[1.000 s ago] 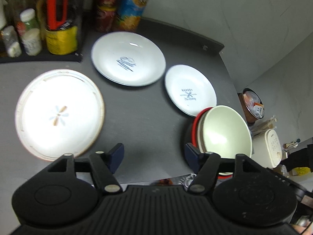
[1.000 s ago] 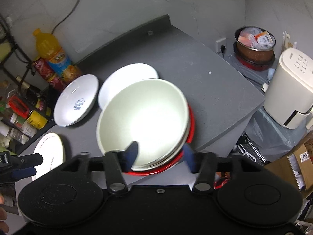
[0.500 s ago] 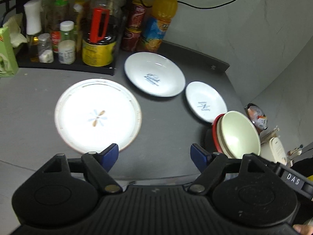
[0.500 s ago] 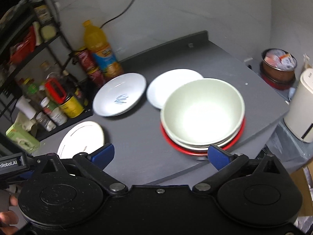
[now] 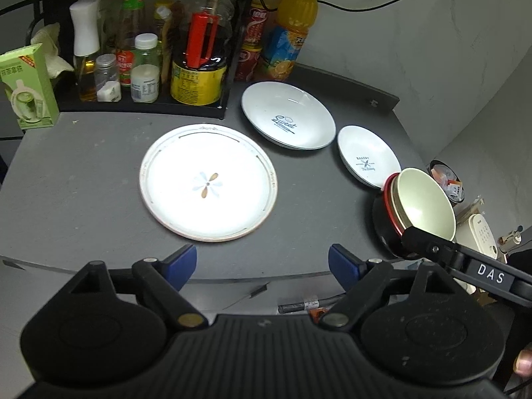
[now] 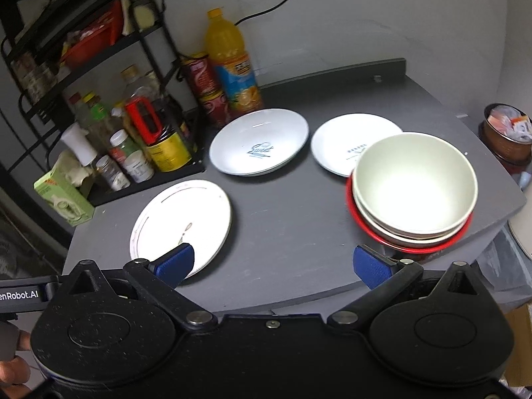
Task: Organize plates and bowls
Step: 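Withdraw both grippers from the bowl stack toward the white plates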
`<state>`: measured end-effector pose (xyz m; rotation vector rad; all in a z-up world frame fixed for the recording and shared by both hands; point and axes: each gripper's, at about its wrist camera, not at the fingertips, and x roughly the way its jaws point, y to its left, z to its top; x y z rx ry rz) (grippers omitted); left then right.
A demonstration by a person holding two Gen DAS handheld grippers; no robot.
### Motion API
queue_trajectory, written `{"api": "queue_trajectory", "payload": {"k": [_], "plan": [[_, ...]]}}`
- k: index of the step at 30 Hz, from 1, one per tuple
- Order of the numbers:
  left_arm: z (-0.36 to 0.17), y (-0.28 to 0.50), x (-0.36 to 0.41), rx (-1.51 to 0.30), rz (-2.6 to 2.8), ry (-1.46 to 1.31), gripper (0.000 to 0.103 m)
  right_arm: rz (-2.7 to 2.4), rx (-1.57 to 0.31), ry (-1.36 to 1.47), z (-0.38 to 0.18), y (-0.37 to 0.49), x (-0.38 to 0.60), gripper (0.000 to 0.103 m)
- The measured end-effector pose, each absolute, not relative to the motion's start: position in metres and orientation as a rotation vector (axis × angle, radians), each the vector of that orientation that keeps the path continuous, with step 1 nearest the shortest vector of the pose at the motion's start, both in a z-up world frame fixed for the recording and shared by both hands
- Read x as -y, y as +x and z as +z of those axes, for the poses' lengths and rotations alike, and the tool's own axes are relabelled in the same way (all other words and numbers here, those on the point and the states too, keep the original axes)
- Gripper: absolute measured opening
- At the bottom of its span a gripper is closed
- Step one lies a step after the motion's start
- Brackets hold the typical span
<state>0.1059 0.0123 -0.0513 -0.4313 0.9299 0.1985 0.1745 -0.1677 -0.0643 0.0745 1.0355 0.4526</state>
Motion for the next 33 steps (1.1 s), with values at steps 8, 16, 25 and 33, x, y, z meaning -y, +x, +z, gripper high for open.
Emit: {"api": "queue_trajectory", "payload": {"k": [8,16,25,33], "plan": [[-0.052,0.095,-0.037,-0.922,0.271,-0.452,0.085,0.499,-1.069,0.053,-0.067,0.175,0.146,0.103],[-0.058,0.098,-0.058,-0.922,0.313,-0.5,0.093,0.544,-1.095,0.014,-0.074,0.183,0.127,0.103],[-0.069,0.132,-0.067,-0.959,0.317,-0.499,0.095,0.58,-1.124,0.005,-0.09,0.216,0.113,0.103],[-0.081,0.181,-0.074,-1.003,0.324,-0.539,0.095,0.608,-1.163,-0.006,-0.107,0.265,0.107,0.103]]}}
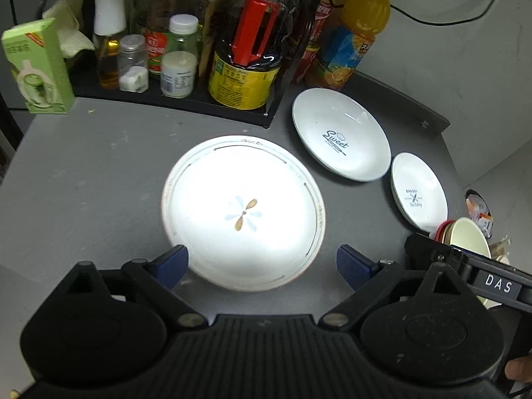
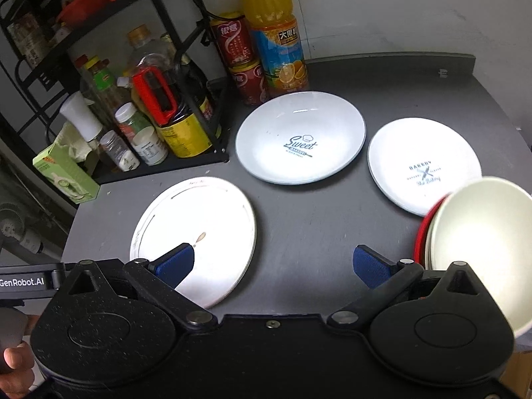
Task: Organize plates and bowls
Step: 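Withdraw both grippers from the bowl stack toward the white plates, then move both grippers to the rim of the white 'Sweet' plate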
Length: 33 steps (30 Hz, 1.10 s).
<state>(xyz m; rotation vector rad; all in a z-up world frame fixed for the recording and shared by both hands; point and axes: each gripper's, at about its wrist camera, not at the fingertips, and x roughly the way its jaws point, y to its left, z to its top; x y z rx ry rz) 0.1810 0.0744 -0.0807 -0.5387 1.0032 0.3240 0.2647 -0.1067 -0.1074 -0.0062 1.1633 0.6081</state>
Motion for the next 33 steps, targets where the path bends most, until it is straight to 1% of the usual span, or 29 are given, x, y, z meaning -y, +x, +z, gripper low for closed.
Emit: {"api": "queue_trajectory", "payload": {"k": [11,19,24,27,30,33], "plan": [[-0.095,0.257,-0.084,-1.044,0.349,-0.577,0.095,0.644,-1.206,-0.047,-0.128,0.341,0.093,0.103],[-0.104,0.295,-0.092,-1.023,0.381,-0.641,0.095,0.663,-1.225,-0.065,-0.142,0.386,0.087,0.103],[-0.114,0.317,-0.097,-0.997,0.402,-0.712,0.092,0.663,-1.232,-0.079,-0.151,0.417,0.087,0.102],[-0.122,0.33,-0.099,-0.98,0.417,-0.755,0.092,0.664,-1.248,-0.091,-0.157,0.437,0.084,0.098],[-0.131,0.343,-0.099,-0.966,0.426,-0.787,0.089,0.671,-1.26,-0.106,-0.163,0.454,0.081,0.093],[-0.142,0.354,-0.1,-0.954,0.439,-0.832,0.084,0.67,-1.281,-0.127,-0.172,0.471,0.077,0.088]]}}
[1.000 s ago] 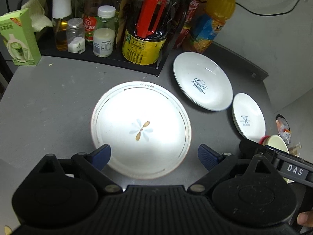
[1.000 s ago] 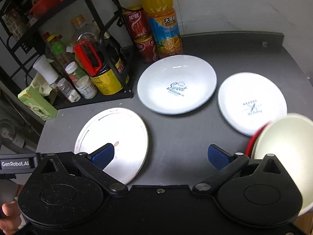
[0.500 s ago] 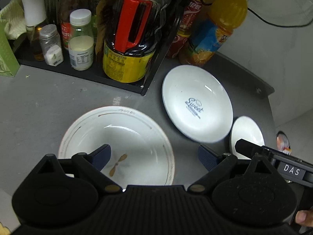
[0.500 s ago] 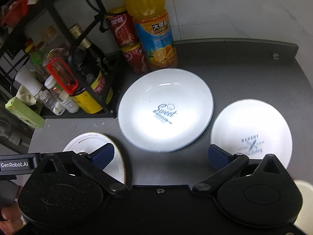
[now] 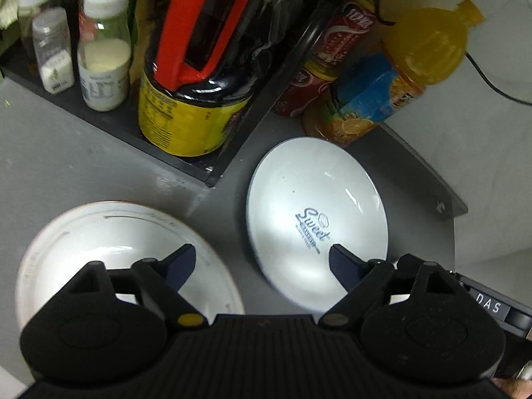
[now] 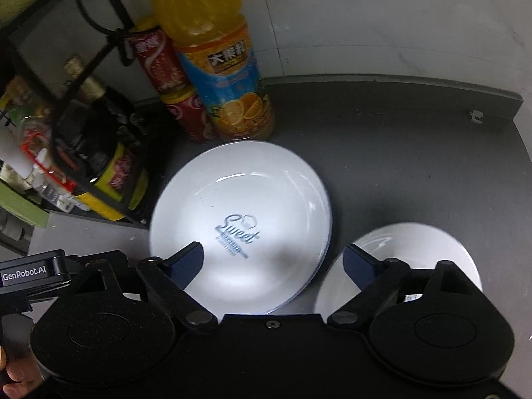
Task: Organize plates and bowls
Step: 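Move both grippers to the rim of the white 'Sweet' plate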
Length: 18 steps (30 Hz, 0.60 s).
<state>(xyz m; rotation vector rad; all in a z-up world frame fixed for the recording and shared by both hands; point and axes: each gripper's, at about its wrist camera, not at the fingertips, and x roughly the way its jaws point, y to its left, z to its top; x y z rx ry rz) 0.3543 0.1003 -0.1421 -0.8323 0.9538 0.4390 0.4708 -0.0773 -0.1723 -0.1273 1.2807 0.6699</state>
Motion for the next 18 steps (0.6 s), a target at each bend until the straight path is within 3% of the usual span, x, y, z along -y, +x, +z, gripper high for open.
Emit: {"api": "queue_trajectory", "payload": {"k": [6,11,18], "plan": [[-0.171,0.371,-0.104,-0.946,0.473,-0.944,0.064,0.671,-1.314,-0.154,-0.188,0.489,0.07,0.08],[-0.189,0.377,-0.104,-0.927,0.506,-1.004,0.051,0.644,-1.364,-0.116,-0.209,0.505,0.068,0.064],[-0.206,0.382,-0.111,-0.919,0.546,-1.057,0.036,0.617,-1.387,-0.138,-0.232,0.516,0.065,0.06]]}}
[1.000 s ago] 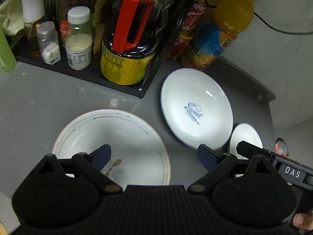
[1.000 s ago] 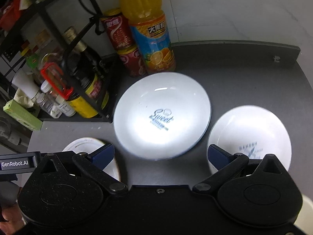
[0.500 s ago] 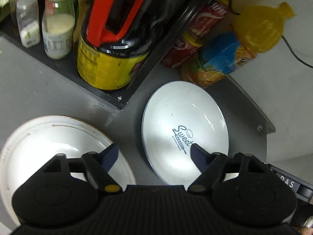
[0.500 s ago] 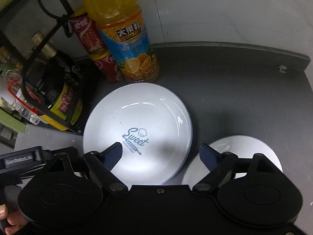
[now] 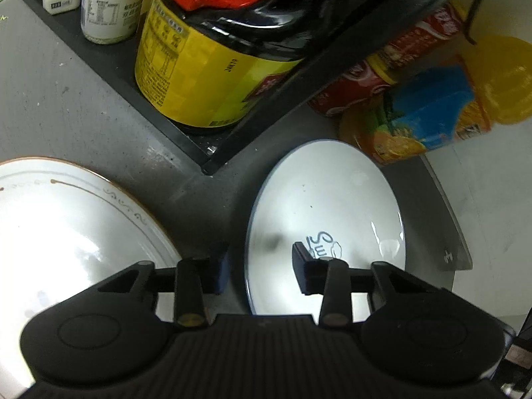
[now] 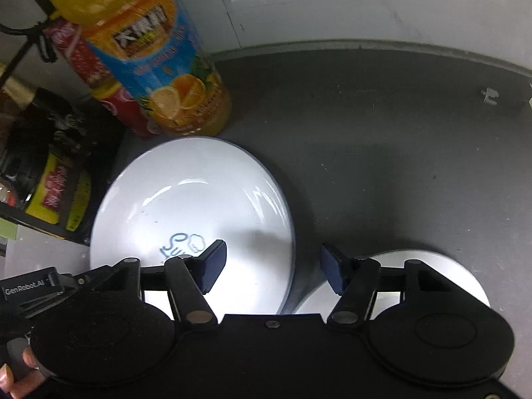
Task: Organize plates and bowls
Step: 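Move both grippers to the rim of the white 'Sweet' plate, then close both grippers on the rim of the 'Sweet' plate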
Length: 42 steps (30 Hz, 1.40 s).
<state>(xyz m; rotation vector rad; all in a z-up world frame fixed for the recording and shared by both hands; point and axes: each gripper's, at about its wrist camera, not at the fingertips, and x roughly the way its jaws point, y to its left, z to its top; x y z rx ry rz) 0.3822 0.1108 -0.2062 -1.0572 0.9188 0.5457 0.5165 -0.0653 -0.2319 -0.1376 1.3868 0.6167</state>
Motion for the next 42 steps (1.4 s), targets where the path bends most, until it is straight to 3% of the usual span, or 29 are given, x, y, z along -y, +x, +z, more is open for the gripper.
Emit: {"api": "queue_trajectory", "payload": {"k": [11,14,17,24,27,42], "plan": [[-0.221,0.388,-0.117,-0.939,0.544,-1.075,0.014,0.591,-1.449,-0.111,-0.26,0.518,0.063,0.034],[-0.221,0.389,-0.117,-0.953,0.543,-1.066,0.012,0.609,-1.458,-0.107,-0.258,0.516,0.062,0.024],[-0.22,0.391,-0.116,-0.97,0.538,-1.061,0.012,0.602,-1.456,-0.099,-0.254,0.514,0.063,0.021],[-0.206,0.383,-0.123,-0.95,0.52,-1.049,0.011,0.662,-1.424,-0.036,-0.232,0.507,0.075,0.013],[-0.199,0.379,-0.131,-0.941,0.51,-1.05,0.006,0.692,-1.41,0.003,-0.22,0.504,0.081,0.01],[-0.168,0.346,-0.127,-0.93,0.441,-0.975,0.006,0.679,-1.34,0.087,-0.185,0.461,0.094,0.01]]}}
